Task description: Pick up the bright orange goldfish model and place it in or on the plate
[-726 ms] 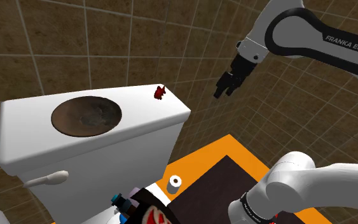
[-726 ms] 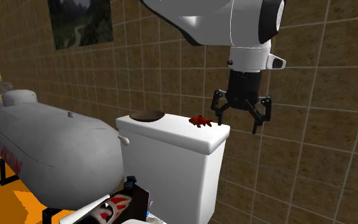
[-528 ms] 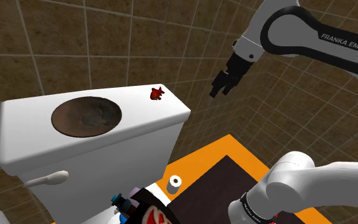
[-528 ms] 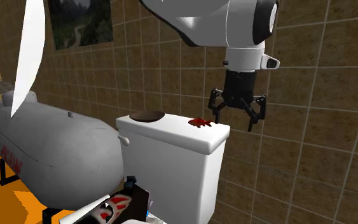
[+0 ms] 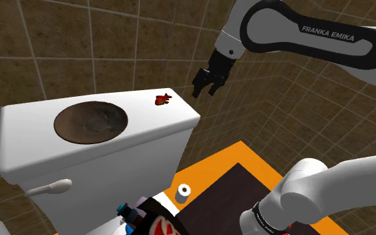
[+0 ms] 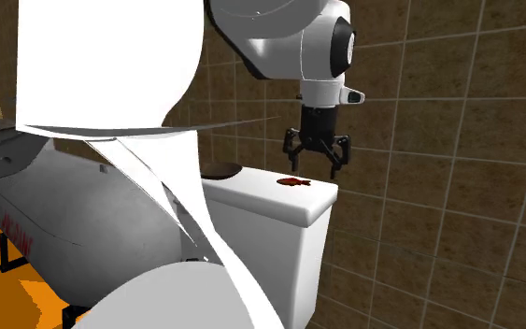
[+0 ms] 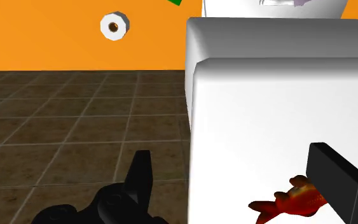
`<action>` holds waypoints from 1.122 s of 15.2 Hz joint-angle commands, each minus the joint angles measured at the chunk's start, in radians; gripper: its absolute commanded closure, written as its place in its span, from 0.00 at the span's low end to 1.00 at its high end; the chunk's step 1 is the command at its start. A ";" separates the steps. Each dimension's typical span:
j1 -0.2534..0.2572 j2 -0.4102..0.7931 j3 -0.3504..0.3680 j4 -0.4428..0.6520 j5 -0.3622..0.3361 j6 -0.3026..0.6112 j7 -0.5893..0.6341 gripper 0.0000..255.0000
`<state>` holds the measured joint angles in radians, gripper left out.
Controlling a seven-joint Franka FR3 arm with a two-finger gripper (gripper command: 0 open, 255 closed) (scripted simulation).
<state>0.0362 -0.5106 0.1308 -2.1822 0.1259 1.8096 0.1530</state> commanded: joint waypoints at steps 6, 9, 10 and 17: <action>0.018 0.221 0.106 0.178 -0.021 0.061 0.133 0.00; 0.025 0.291 0.134 0.230 -0.039 0.082 0.174 0.00; 0.026 0.293 0.135 0.219 -0.039 0.096 0.174 0.00; 0.027 0.308 0.140 0.160 -0.041 0.169 0.176 0.00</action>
<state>0.0631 -0.2039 0.2701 -2.0173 0.0849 1.9718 0.3279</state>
